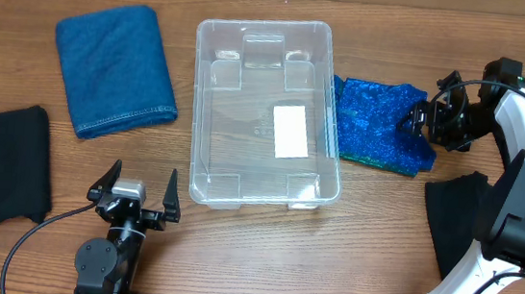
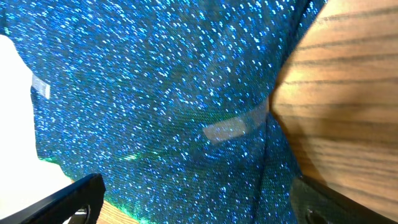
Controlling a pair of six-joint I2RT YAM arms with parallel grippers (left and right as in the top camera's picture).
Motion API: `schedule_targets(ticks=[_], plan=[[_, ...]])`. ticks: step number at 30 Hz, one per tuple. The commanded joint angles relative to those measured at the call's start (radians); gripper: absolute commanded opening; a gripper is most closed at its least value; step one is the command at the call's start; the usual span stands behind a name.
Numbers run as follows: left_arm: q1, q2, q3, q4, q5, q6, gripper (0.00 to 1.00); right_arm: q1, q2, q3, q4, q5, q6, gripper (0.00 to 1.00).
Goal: Pack container
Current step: 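Reach the right gripper to the sparkly blue cloth and grasp it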
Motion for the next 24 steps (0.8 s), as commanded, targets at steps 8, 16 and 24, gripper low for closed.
schedule_targets(ticks=[8,16,24], plan=[[-0.002,-0.009,-0.004,0.001,0.0,0.019,1.0,0.009,0.035,0.017,0.026,-0.03,-0.03,1.0],[-0.002,-0.009,-0.004,0.001,0.0,0.019,1.0,0.009,0.068,0.006,0.069,-0.054,-0.029,1.0],[-0.002,-0.009,-0.004,0.001,0.0,0.019,1.0,0.057,0.108,0.005,0.066,-0.068,-0.029,1.0]])
